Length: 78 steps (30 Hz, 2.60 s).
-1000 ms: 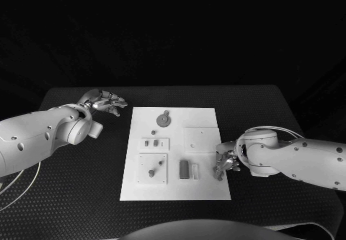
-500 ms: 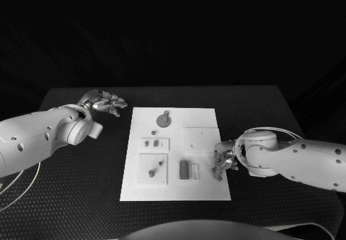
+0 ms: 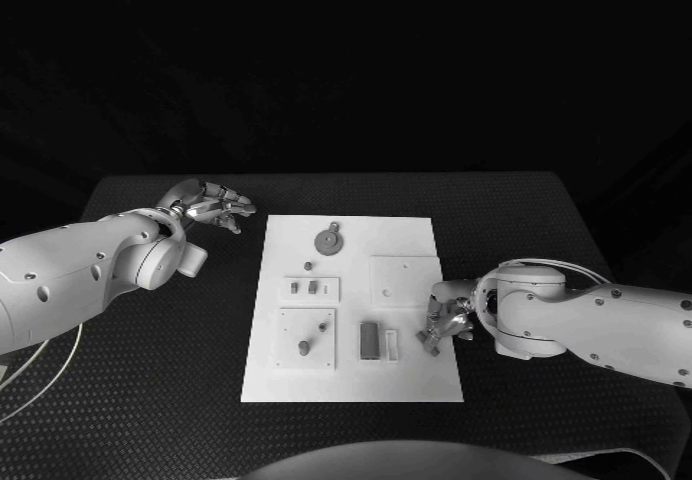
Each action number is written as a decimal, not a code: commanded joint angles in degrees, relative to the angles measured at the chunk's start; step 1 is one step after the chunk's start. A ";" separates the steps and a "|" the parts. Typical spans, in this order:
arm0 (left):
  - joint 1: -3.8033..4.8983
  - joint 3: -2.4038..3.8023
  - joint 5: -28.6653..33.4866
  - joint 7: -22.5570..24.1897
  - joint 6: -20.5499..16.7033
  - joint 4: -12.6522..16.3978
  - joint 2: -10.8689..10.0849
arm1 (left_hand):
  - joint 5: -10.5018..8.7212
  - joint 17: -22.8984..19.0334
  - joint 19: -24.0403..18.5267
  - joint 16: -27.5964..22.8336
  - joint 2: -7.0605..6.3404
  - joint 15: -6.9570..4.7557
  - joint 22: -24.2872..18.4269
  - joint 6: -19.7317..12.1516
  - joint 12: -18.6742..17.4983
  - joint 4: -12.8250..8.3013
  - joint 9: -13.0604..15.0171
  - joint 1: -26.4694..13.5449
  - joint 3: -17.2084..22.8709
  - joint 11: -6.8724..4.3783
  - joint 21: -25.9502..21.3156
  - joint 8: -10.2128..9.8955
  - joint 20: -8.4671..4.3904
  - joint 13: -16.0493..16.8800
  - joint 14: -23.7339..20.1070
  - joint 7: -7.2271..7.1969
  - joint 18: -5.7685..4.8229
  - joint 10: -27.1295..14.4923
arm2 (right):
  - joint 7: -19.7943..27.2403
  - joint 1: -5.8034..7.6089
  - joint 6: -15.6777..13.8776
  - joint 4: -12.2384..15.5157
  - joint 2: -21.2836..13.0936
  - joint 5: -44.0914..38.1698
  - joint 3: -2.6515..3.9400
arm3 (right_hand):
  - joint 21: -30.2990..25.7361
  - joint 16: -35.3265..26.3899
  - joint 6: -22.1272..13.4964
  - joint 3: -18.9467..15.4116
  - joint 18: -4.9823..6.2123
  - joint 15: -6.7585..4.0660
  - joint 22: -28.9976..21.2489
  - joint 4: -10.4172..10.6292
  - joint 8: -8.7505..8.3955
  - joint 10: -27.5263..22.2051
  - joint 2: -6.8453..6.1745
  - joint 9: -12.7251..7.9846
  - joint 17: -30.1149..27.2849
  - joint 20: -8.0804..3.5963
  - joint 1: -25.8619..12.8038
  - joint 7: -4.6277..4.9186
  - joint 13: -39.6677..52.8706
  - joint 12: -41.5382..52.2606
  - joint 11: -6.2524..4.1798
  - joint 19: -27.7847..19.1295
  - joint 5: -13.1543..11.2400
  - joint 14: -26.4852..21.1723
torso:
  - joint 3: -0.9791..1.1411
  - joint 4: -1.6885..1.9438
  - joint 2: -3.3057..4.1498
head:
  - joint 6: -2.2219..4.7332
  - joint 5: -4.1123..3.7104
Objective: Assemble the parts on the task board
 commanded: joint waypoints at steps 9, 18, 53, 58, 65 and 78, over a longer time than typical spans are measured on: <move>0.03 0.02 0.22 0.27 0.57 0.22 -0.05 | -0.28 0.09 -0.07 -0.17 0.03 -0.17 -0.07 -0.31 -0.16 0.34 -0.10 -0.56 -0.07 0.10 0.36 0.38 -0.03 0.08 0.15 -0.12 1.13 -0.42 | 0.37 -0.03 -5.05 0.42 -0.42 8.81 0.30 | 0.33 0.39 -0.80 -0.46 0.71 -0.40 1.25 0.04 0.28 0.56 2.55 -0.06 0.13 -0.17 3.19 1.47 0.09 0.47 -0.19 -0.02 0.06 0.23 | 0.07 -0.09 0.03 | -0.02 0.17; 0.03 0.02 0.22 0.19 0.71 0.23 0.00 | -0.28 0.10 -0.07 -0.17 0.02 -0.17 -0.07 -0.31 -0.16 0.36 -0.11 -0.58 -0.08 0.10 0.36 0.38 -0.04 0.08 0.14 -0.12 1.13 -0.43 | -0.14 0.17 -2.39 0.49 0.42 2.34 0.39 | 0.36 0.44 -0.77 -0.57 0.71 -0.43 1.24 0.04 0.29 0.59 2.43 -0.07 0.15 -0.17 3.18 1.45 0.12 0.50 -0.21 0.00 0.06 0.23 | 0.05 -0.11 0.04 | -0.03 0.14; 0.03 0.02 0.22 0.11 0.64 0.39 -0.39 | -0.27 0.11 -0.09 -0.18 -0.03 -0.17 -0.07 -0.38 -0.20 0.33 -0.14 -0.50 -0.06 0.10 0.36 0.37 -0.05 0.10 0.13 -0.11 1.14 -0.48 | -1.13 -0.47 8.75 3.26 3.67 -25.44 -1.94 | -0.98 -0.23 -0.76 2.74 0.71 -0.16 1.10 15.91 -0.17 -0.29 -12.85 -1.22 -0.25 -0.29 -10.48 1.81 -0.03 0.07 0.14 0.69 0.05 0.09 | 0.07 -0.15 0.01 | -0.66 -0.08; 0.03 0.02 0.22 0.12 0.68 0.40 -0.45 | -0.27 0.11 -0.09 -0.18 -0.02 -0.17 -0.07 -0.38 -0.20 0.34 -0.14 -0.50 -0.05 0.10 0.36 0.37 -0.05 0.10 0.14 -0.11 1.13 -0.48 | -1.47 -0.67 10.77 3.76 3.53 -25.99 -2.09 | -0.85 -0.08 -0.60 2.88 0.71 -0.24 1.22 16.58 -0.02 -0.16 -11.27 -1.15 -0.16 -0.46 -10.69 1.72 -0.05 0.09 0.02 0.65 0.07 0.12 | 0.10 -0.18 0.04 | -0.71 -0.09; 0.03 0.02 0.22 0.11 0.67 0.41 -0.51 | -0.27 0.11 -0.09 -0.18 -0.01 -0.17 -0.07 -0.38 -0.20 0.34 -0.14 -0.49 -0.05 0.10 0.36 0.38 -0.05 0.10 0.14 -0.11 1.13 -0.49 | -1.68 -0.69 12.52 3.62 3.11 -26.54 -2.12 | -0.35 0.15 -0.42 0.24 0.71 -0.25 1.27 11.66 0.08 0.03 -6.63 -1.27 -0.03 -0.43 -9.61 1.62 -0.11 0.08 0.03 0.05 0.07 0.03 | 0.07 -0.08 0.02 | -0.84 -0.17; 0.03 0.02 0.22 -0.03 0.78 0.48 -0.55 | -0.27 0.12 -0.09 -0.18 0.03 -0.17 -0.07 -0.37 -0.20 0.34 -0.15 -0.46 -0.02 0.10 0.36 0.39 -0.05 0.11 0.15 -0.11 1.14 -0.49 | -1.51 -1.01 14.36 3.02 3.64 -27.67 -2.68 | -0.20 0.13 -0.02 -0.30 0.71 -0.19 1.11 5.25 0.02 0.20 -5.46 -1.97 -0.09 -0.23 -9.51 1.67 -0.20 0.05 0.02 0.02 0.04 0.05 | 0.06 -0.11 0.06 | -1.02 -0.36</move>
